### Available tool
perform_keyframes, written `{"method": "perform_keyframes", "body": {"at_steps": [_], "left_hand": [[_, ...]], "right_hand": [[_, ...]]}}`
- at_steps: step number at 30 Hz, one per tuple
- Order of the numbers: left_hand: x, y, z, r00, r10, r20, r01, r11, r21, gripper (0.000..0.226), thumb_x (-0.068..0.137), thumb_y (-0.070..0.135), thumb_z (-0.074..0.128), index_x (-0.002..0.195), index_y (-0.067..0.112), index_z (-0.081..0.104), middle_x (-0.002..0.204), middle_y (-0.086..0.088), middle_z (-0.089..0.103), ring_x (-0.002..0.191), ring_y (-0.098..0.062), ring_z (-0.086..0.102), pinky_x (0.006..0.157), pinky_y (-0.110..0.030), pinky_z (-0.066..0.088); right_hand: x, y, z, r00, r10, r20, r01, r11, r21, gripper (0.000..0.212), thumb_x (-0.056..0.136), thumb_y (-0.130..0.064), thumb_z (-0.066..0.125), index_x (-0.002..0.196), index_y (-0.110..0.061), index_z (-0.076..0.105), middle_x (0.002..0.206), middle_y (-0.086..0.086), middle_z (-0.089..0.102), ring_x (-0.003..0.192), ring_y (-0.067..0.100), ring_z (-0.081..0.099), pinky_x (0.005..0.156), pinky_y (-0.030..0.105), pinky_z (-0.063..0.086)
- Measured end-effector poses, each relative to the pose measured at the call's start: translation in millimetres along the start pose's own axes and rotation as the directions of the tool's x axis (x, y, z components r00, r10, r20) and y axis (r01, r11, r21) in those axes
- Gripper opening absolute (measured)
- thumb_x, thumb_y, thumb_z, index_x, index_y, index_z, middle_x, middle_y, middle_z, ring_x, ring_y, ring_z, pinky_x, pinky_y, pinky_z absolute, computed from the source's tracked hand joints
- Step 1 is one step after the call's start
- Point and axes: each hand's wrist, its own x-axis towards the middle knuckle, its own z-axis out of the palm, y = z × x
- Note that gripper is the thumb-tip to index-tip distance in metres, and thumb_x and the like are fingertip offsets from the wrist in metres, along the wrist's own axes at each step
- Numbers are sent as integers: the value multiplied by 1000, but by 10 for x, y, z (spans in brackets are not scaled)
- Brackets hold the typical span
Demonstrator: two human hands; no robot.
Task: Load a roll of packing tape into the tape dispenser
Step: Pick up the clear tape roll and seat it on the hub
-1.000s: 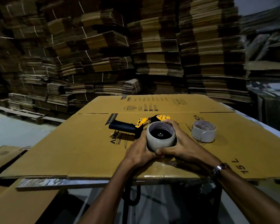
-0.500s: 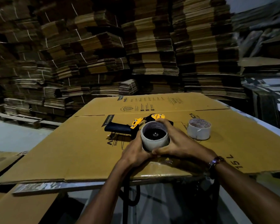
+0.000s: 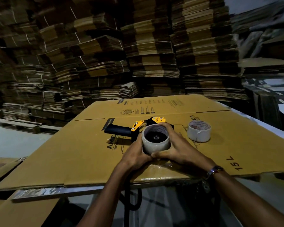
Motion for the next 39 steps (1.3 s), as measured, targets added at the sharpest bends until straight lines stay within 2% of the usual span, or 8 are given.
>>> {"method": "perform_keyframes", "body": {"at_steps": [9,12,17,24,28,34,39], "left_hand": [[8,-21,12,1000,-13,-18,13,1000,14,111,57,47,86,150,35,27,141,12,52,129,-9,50,106,-41,47],[1,-25,13,1000,-5,-19,6,1000,14,107,60,40,87,150,33,28,141,12,52,128,-8,50,107,-40,46],[25,-42,11,1000,-13,-11,13,999,36,111,56,46,85,150,36,25,142,10,51,130,-12,49,107,-44,46],[56,-61,-26,999,-33,39,33,999,2,114,57,41,90,149,40,24,142,13,50,131,-9,48,110,-42,44],[55,-63,-103,992,-32,123,32,999,1,109,67,28,88,153,35,21,146,13,46,135,-7,42,115,-36,38],[59,-87,-100,994,-22,109,23,1000,-8,105,69,19,86,153,33,24,147,11,46,137,-8,41,116,-38,37],[65,-58,-148,986,-11,167,15,1000,-19,103,73,15,84,154,33,21,148,11,43,137,-8,38,112,-25,35]], "right_hand": [[109,-61,-110,989,48,141,-37,997,-75,106,61,-50,90,144,-43,25,139,-13,54,126,9,54,108,40,47],[57,-63,-73,993,37,109,-28,996,-83,107,64,-48,89,147,-40,23,141,-12,52,128,9,52,109,37,46],[-52,-63,-23,999,10,35,-8,999,-54,105,71,-39,88,151,-35,21,141,-12,47,130,8,47,108,26,41],[-8,-83,-70,997,33,76,-29,999,-43,106,69,-43,88,151,-36,22,145,-10,48,131,9,49,109,30,43],[30,-70,-104,993,40,114,-37,999,-31,108,69,-43,88,152,-35,21,146,-8,48,133,12,47,112,37,43],[16,17,-26,999,15,52,-13,999,-34,107,64,-45,90,148,-42,24,143,-15,50,131,7,48,111,37,44],[-16,60,28,1000,14,5,-14,1000,-9,111,62,-48,90,150,-42,22,144,-14,49,133,6,47,111,39,44]]}}
